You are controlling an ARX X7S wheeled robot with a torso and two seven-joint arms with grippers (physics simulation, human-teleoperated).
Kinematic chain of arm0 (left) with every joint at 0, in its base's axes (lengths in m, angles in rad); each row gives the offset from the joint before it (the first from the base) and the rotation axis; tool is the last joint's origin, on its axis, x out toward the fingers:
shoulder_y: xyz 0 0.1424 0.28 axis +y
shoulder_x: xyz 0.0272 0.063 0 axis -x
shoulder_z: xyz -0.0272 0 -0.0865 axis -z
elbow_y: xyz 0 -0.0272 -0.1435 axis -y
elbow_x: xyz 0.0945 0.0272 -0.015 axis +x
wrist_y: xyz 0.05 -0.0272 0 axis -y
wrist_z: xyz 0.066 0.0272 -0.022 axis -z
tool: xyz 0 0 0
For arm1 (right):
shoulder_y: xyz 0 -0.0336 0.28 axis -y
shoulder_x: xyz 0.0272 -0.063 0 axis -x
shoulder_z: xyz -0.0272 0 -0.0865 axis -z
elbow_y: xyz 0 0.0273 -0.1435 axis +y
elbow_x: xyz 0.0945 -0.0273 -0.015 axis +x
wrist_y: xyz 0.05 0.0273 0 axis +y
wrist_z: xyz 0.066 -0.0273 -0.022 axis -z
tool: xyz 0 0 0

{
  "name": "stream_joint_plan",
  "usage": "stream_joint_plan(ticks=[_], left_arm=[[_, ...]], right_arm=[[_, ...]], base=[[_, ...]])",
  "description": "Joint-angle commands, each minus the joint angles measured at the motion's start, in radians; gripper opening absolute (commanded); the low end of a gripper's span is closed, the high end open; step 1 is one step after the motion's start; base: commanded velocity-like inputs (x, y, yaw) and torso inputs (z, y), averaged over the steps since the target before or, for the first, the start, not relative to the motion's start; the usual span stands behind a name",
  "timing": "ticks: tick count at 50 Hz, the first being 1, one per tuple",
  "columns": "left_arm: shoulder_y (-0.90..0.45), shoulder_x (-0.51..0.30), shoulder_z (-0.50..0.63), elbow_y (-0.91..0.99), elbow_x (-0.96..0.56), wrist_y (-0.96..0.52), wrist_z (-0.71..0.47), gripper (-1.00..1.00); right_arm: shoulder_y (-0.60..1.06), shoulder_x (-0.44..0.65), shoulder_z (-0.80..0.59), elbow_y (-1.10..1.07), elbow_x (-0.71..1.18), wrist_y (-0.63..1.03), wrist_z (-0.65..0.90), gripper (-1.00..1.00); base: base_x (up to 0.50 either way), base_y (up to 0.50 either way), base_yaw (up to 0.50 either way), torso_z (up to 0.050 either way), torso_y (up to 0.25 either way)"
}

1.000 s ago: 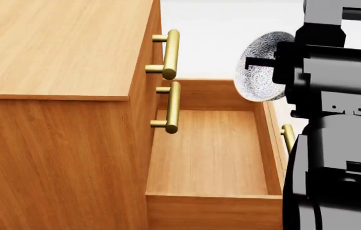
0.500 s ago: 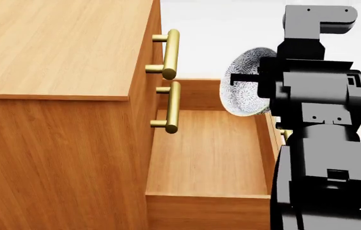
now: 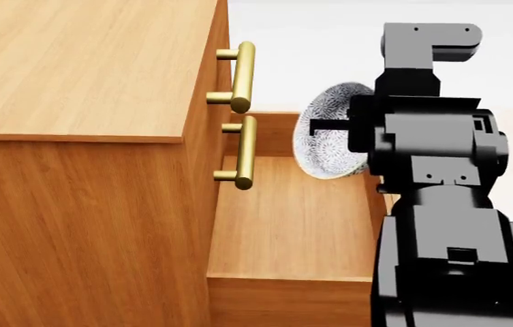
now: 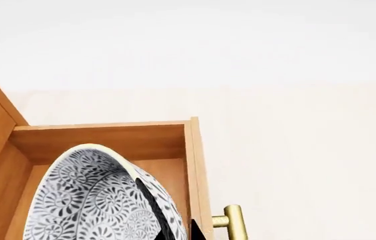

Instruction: Put the bowl in the bottom drawer of the cabinet and close it.

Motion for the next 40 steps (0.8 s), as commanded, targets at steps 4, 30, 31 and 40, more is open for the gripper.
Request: stream_joint_plan(ticks=[4,30,31,40], left_arm=[[-0.001,-0.001,0.004,-0.005,0.001,0.005,-0.002,1.0],[-0.002,-0.007,0.006,0.001,-0.005,0.003,-0.008,1.0],[-0.002,-0.007,0.006,0.001,-0.005,0.005,-0.009,1.0],[-0.004,-0.007,0.008,-0.003,-0.006,0.008,-0.009,1.0]], right_arm=[[-0.005,-0.01,-0.002,0.0,-0.003,0.005,-0.04,-1.0],[-0.036,-0.025,-0.014,0.0,-0.001,0.022,-0.091,-1.0],[-0.039,-0.025,-0.013,0.0,-0.001,0.021,-0.09,-1.0],[-0.045,-0.026,-0.002,0.0,0.002,0.033,-0.098,-1.0]], base=[[0.0,0.0,0.0,0.0,0.0],[0.0,0.0,0.0,0.0,0.0],[0.0,0.0,0.0,0.0,0.0],[0.0,0.0,0.0,0.0,0.0]])
